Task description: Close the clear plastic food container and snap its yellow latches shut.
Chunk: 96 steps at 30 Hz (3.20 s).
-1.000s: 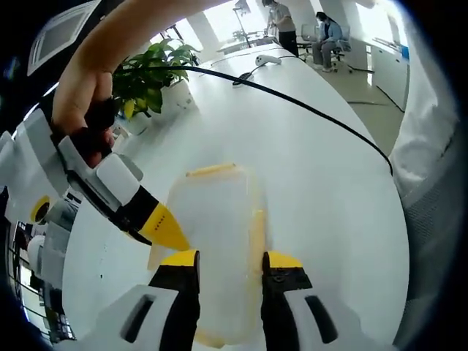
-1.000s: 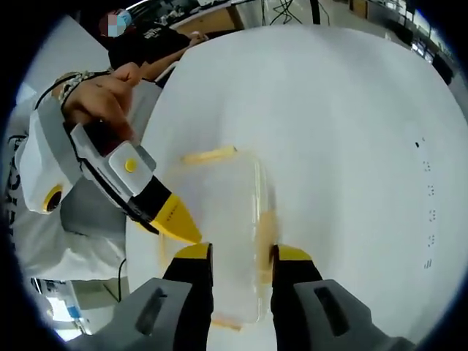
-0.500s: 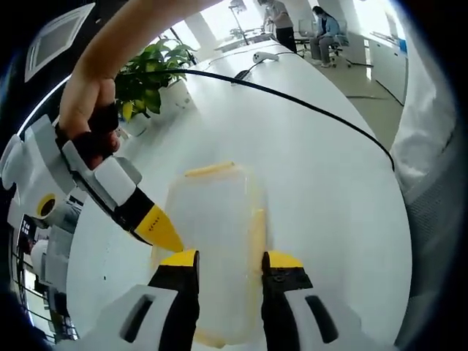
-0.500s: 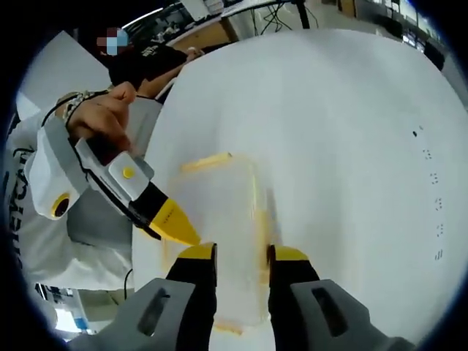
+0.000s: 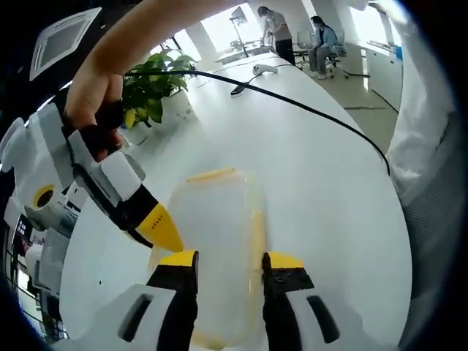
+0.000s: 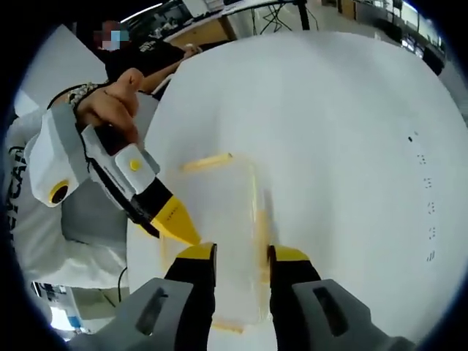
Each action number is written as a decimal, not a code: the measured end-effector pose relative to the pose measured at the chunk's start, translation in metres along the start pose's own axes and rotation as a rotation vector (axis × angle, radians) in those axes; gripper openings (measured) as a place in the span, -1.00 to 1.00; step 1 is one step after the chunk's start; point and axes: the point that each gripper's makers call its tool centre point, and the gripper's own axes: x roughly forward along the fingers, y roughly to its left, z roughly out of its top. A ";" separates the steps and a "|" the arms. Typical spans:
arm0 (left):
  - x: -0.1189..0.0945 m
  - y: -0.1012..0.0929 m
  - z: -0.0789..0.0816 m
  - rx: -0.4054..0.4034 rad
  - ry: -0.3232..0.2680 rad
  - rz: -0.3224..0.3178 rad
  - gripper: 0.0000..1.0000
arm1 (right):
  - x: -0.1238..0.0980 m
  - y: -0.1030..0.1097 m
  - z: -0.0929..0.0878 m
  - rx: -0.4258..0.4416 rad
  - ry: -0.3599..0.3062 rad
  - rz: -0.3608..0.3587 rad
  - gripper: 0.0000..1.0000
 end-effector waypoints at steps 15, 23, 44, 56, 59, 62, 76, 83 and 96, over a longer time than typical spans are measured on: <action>-0.026 0.026 -0.004 -0.167 -0.023 0.004 -0.03 | -0.016 -0.009 -0.031 -0.030 -0.004 -0.166 -0.06; -0.032 0.036 -0.023 -0.179 0.066 -0.035 0.59 | -0.027 -0.004 -0.057 -0.003 0.018 -0.203 0.14; -0.004 0.020 -0.039 -0.128 0.168 -0.183 0.73 | -0.008 0.017 -0.076 -0.100 0.083 -0.270 0.48; -0.007 0.022 -0.052 -0.089 0.216 -0.179 0.42 | 0.000 0.020 -0.068 -0.138 0.075 -0.267 0.37; -0.008 0.022 -0.052 -0.086 0.217 -0.178 0.42 | 0.001 0.021 -0.068 -0.134 0.079 -0.272 0.36; -0.008 0.021 -0.053 -0.080 0.211 -0.178 0.42 | 0.001 0.023 -0.067 -0.122 0.085 -0.275 0.36; -0.034 0.009 -0.074 -0.052 0.218 -0.204 0.42 | 0.018 0.043 -0.040 -0.091 0.071 -0.281 0.36; -0.053 -0.001 -0.090 -0.051 0.215 -0.207 0.42 | 0.030 0.056 -0.020 -0.085 0.079 -0.282 0.36; -0.092 -0.020 -0.123 -0.052 0.202 -0.211 0.42 | 0.056 0.083 0.021 -0.078 0.088 -0.285 0.36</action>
